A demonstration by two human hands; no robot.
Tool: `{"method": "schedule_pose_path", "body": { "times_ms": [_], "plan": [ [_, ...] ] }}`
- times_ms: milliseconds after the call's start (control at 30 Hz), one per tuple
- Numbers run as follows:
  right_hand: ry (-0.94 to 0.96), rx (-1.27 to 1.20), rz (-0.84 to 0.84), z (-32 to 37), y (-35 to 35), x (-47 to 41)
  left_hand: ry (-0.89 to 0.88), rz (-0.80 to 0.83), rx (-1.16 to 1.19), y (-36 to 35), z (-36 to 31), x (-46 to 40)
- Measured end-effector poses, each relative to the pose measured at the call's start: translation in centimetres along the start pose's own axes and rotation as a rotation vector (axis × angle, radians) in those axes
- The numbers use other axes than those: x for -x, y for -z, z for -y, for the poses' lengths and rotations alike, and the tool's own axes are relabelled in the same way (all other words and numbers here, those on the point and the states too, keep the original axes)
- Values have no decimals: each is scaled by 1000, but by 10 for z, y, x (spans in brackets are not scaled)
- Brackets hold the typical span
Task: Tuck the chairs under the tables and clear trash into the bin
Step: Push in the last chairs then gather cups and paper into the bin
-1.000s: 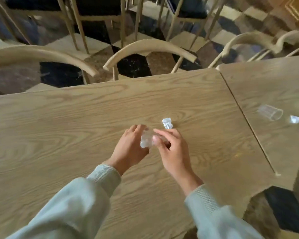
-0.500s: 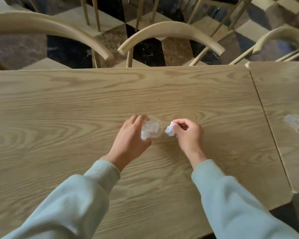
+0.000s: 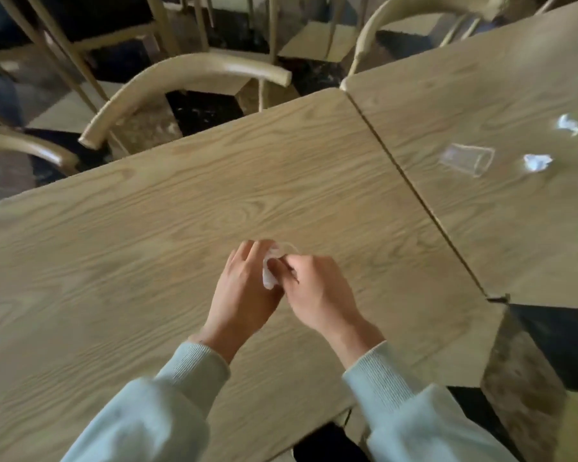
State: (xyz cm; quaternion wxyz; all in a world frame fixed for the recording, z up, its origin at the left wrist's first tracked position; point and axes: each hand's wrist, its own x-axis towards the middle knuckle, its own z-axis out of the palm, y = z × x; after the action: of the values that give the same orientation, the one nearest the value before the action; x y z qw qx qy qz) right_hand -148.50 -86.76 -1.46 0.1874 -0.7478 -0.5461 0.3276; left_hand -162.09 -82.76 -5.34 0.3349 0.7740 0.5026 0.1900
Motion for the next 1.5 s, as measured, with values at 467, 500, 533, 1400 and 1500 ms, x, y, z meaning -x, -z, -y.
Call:
{"method": "schedule_pose_path", "body": {
  "times_ms": [467,500,533,1400,1500],
  "plan": [
    [-110,-63,-166,-202,236,102,-113,113,78,-190,-245,-22],
    [-103,-35,-164,-208,240,100,-124,116,82,-195,-252,-27],
    [-98,-25,-166,-215,244,98,-129,116,79,-201,-257,-32],
    [-406,-243,-177,-305,292,-157,173,-224,89,-238,-236,-200],
    [-480,-256,-236,-302,277,-175,238,-277,67,-230,-223,-199]
  ]
}}
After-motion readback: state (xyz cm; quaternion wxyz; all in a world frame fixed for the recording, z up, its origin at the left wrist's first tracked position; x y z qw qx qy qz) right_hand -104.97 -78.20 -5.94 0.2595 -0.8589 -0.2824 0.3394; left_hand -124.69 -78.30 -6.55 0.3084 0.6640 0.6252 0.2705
